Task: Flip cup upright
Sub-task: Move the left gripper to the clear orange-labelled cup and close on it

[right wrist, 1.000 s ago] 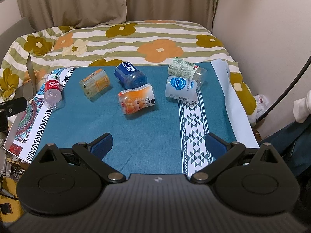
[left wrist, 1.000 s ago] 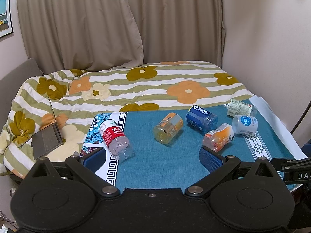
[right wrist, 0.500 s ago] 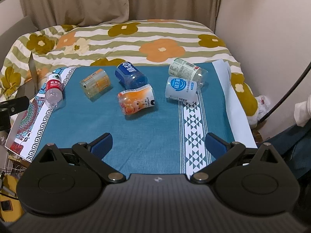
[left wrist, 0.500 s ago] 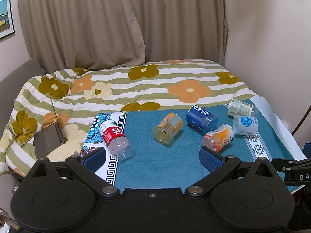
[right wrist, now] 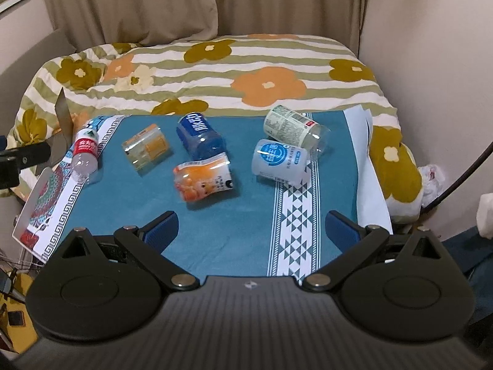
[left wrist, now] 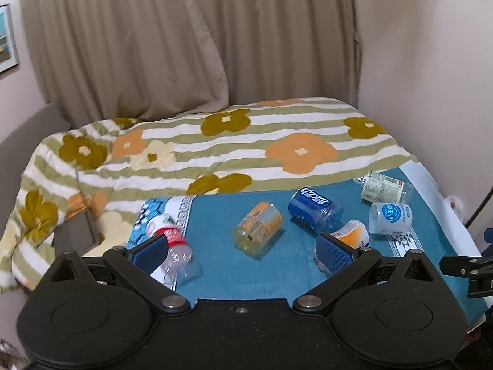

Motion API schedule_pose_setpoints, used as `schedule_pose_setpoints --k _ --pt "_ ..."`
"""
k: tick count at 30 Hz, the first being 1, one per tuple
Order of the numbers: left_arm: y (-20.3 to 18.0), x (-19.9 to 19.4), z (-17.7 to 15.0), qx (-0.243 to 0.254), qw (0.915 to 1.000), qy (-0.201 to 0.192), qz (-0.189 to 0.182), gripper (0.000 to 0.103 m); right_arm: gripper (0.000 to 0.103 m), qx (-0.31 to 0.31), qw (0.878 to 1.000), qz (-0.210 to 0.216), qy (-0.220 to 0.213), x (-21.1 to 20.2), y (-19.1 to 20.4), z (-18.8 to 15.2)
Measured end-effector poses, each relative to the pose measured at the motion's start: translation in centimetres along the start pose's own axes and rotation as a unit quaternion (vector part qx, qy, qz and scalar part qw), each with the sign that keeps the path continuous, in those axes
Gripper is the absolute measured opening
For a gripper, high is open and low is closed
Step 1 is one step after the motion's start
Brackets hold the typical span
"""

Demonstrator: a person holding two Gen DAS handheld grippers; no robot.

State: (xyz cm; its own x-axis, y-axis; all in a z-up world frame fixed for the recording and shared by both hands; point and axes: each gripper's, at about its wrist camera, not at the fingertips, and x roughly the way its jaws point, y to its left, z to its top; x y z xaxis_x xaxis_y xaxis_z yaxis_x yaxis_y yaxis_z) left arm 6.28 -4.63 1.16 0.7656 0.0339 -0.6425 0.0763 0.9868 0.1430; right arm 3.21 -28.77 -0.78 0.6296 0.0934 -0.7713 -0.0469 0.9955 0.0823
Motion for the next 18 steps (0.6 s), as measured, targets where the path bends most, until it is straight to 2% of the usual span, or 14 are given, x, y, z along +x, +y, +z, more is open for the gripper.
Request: schedule_pose_setpoints --k 3,7,10,14,18 --pt "0.1 2.3 1.3 0.019 0.9993 0.008 -0.030 0.103 0.103 0.010 1.000 0.007 0.016 1.2 -0.6 0.3" --pt "0.3 6.1 3.3 0.056 0.9964 0.018 -0.062 0.103 0.103 0.042 0.997 0.000 0.059 3.1 -1.1 0.8" --pt "0.4 9.5 4.4 0.085 0.9927 0.032 -0.080 0.103 0.103 0.064 0.996 -0.012 0.056 3.7 -1.1 1.3" --pt "0.3 14.3 5.2 0.132 0.9852 0.063 -0.090 0.103 0.103 0.073 0.995 -0.046 0.052 5.2 -0.5 2.3" --pt "0.1 18.9 5.0 0.164 0.9723 0.109 -0.126 0.103 0.103 0.098 0.991 -0.066 0.059 7.4 -0.1 3.2"
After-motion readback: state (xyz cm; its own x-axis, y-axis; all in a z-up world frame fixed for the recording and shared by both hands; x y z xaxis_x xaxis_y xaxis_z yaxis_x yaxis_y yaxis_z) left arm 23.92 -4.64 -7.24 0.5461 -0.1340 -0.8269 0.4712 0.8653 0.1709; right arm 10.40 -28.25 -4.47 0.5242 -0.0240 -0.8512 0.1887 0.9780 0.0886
